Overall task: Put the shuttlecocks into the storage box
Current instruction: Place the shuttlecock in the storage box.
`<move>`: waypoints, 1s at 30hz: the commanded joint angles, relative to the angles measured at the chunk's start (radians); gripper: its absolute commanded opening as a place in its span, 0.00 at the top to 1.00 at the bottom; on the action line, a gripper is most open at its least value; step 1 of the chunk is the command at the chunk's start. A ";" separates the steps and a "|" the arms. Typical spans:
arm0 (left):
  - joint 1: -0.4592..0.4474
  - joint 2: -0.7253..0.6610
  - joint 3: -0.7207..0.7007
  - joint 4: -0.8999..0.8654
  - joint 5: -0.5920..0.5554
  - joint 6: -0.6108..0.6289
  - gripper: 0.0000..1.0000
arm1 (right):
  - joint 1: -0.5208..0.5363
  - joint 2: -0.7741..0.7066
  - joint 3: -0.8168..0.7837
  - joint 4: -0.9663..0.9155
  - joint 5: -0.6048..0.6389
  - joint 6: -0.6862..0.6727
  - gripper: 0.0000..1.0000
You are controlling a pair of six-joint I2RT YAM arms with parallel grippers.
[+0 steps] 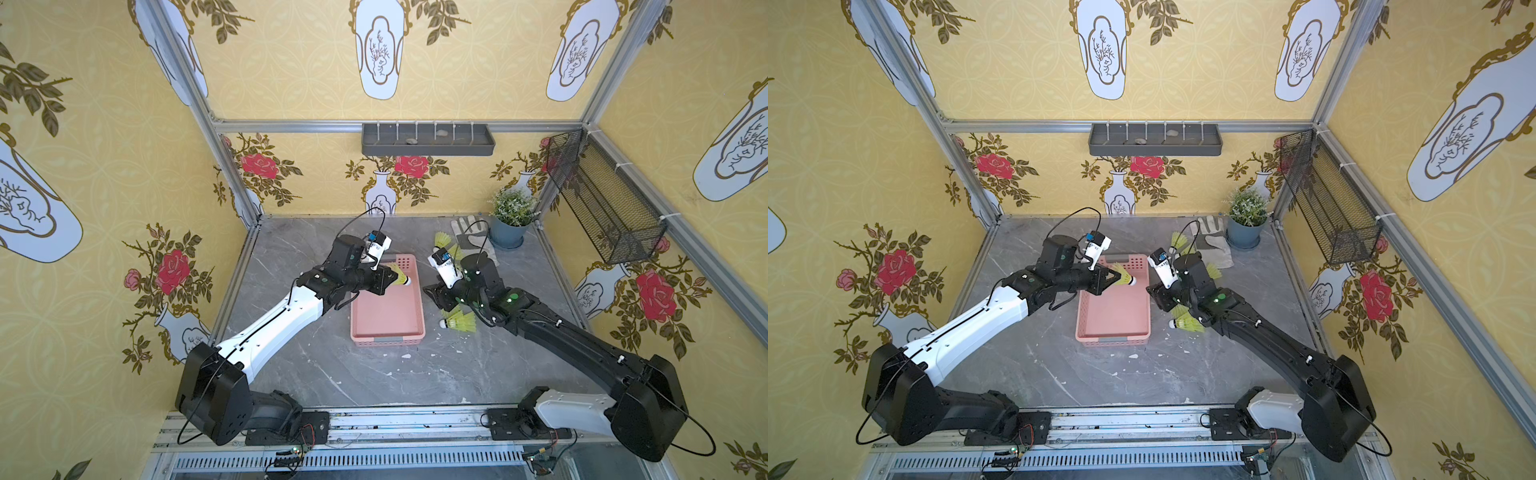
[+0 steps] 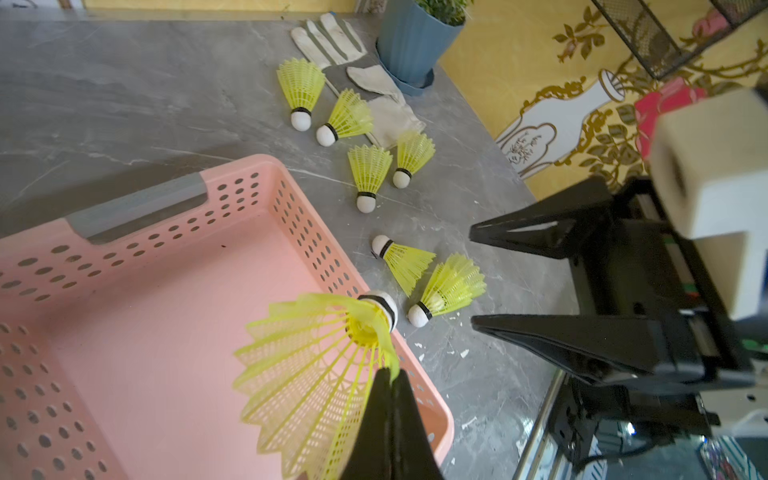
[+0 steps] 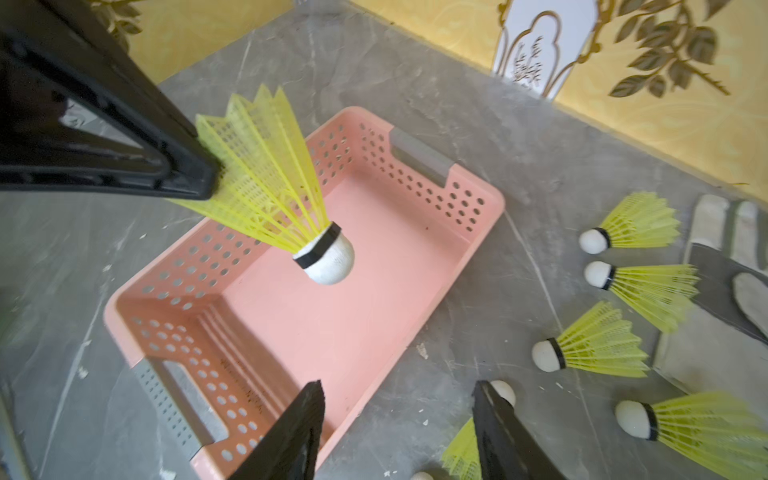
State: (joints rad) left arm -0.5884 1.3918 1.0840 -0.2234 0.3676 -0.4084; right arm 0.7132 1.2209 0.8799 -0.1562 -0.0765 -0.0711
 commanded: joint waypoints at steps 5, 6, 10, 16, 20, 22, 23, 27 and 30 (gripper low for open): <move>0.002 0.062 -0.012 0.095 -0.136 -0.192 1.00 | 0.001 -0.070 -0.063 0.135 0.221 0.112 0.41; 0.002 0.073 -0.007 0.090 -0.138 -0.204 1.00 | 0.001 -0.077 -0.071 0.141 0.231 0.115 0.41; 0.011 0.125 0.001 0.097 -0.134 -0.258 1.00 | 0.001 -0.098 -0.091 0.142 0.261 0.124 0.41; 0.036 0.203 -0.001 0.161 -0.069 -0.317 1.00 | 0.001 -0.110 -0.102 0.136 0.281 0.134 0.41; 0.051 0.250 0.011 0.179 -0.047 -0.325 1.00 | 0.000 -0.113 -0.103 0.126 0.289 0.138 0.41; 0.060 0.271 0.012 0.191 -0.033 -0.329 1.00 | 0.000 -0.116 -0.105 0.123 0.292 0.142 0.41; 0.064 0.278 0.014 0.200 -0.027 -0.332 1.00 | 0.001 -0.117 -0.110 0.123 0.293 0.145 0.41; 0.080 0.312 0.019 0.222 -0.010 -0.340 1.00 | 0.000 -0.123 -0.120 0.124 0.306 0.152 0.41; 0.090 0.342 0.029 0.245 0.009 -0.348 1.00 | 0.000 -0.121 -0.122 0.122 0.316 0.146 0.41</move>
State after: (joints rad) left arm -0.5034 1.7130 1.1049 -0.0322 0.3454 -0.7433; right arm 0.7132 1.1030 0.7609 -0.0742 0.2157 0.0677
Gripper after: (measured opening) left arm 0.048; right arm 0.595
